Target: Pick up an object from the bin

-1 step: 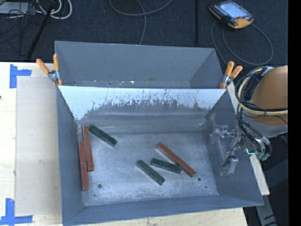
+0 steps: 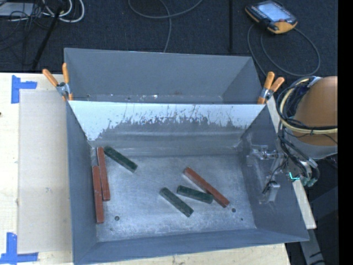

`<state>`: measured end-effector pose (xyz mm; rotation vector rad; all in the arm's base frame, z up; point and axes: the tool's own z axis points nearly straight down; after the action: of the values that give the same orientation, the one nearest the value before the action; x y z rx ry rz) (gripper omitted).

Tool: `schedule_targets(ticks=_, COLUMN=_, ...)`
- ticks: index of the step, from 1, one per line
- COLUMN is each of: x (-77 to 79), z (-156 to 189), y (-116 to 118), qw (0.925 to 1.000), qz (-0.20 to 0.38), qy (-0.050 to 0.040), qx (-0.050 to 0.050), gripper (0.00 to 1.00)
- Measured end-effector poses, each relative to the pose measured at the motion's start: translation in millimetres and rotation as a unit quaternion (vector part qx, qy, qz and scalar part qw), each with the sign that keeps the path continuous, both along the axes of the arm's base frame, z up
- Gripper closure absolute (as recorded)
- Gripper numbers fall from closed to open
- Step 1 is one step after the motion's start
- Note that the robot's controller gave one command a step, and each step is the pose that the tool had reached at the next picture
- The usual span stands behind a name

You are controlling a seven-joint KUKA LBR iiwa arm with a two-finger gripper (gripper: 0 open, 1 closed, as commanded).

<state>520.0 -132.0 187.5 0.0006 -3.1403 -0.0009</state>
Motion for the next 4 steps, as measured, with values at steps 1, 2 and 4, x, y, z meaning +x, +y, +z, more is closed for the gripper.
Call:
schedule_targets(ticks=1, x=7.0, z=-31, y=17, qw=0.9991, qz=0.042, qy=-0.0028, qx=-0.001, gripper=0.0)
schedule_targets(ticks=2, x=-4.9, z=-98, y=22, qw=0.9962, qz=0.087, qy=-0.0023, qx=-0.001, gripper=0.0)
schedule_targets(ticks=4, x=20.3, z=-118, y=34, qw=0.9983, qz=-0.059, qy=-0.0009, qx=0.0, gripper=1.0)
